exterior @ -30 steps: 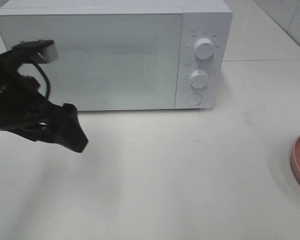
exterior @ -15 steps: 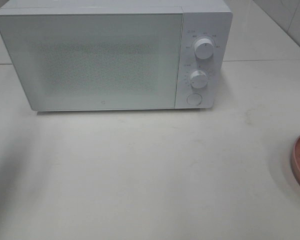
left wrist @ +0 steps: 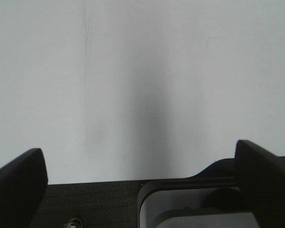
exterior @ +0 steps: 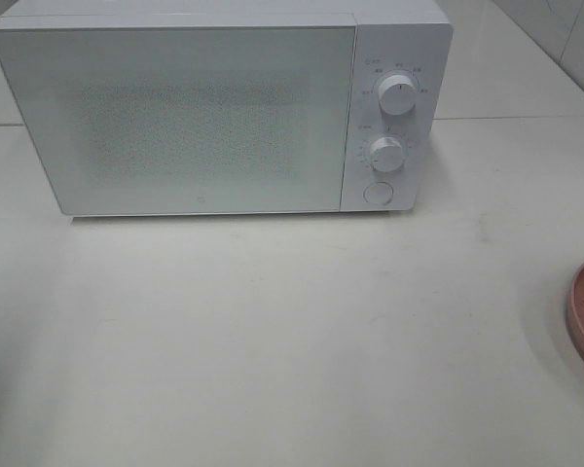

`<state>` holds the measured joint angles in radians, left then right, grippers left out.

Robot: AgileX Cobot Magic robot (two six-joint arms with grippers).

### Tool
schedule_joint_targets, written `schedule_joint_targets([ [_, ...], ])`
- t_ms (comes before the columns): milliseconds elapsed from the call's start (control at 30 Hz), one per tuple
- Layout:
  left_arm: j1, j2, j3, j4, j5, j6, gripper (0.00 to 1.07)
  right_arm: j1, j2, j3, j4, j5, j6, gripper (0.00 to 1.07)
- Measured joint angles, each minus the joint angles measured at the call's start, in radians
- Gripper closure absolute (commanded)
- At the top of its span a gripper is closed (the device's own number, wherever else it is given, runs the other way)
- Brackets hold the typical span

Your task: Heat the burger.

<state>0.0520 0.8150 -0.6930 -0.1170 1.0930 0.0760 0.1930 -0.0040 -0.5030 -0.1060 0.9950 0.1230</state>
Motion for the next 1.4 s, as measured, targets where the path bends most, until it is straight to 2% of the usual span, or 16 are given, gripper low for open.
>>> schedule_joint_targets([
  [33,0.000,0.000,0.000,0.000,0.000,0.000,0.07,0.000,0.000,0.000,0.000,0.000,0.000,0.32],
  [100,0.000,-0.132,0.083,0.004,-0.010,-0.001,0.07,0.000,0.000,0.000,0.000,0.000,0.000,0.32],
  [200,0.000,-0.166,0.102,0.005,-0.015,-0.001,0.07,0.000,0.000,0.000,0.000,0.000,0.000,0.32],
  [333,0.000,-0.306,0.162,0.013,-0.019,-0.008,0.07,0.000,0.000,0.000,0.000,0.000,0.000,0.32],
  [467,0.000,-0.394,0.168,0.015,-0.018,-0.040,0.07,0.000,0.000,0.000,0.000,0.000,0.000,0.32],
  [867,0.000,-0.666,0.172,0.016,-0.018,-0.045,0.07,0.000,0.000,0.000,0.000,0.000,0.000,0.32],
  [1167,0.000,-0.796,0.172,0.016,-0.017,-0.039,0.07,0.000,0.000,0.000,0.000,0.000,0.000,0.32],
  [1400,0.000,-0.819,0.173,0.016,-0.016,-0.039,0.07,0.000,0.000,0.000,0.000,0.000,0.000,0.32],
])
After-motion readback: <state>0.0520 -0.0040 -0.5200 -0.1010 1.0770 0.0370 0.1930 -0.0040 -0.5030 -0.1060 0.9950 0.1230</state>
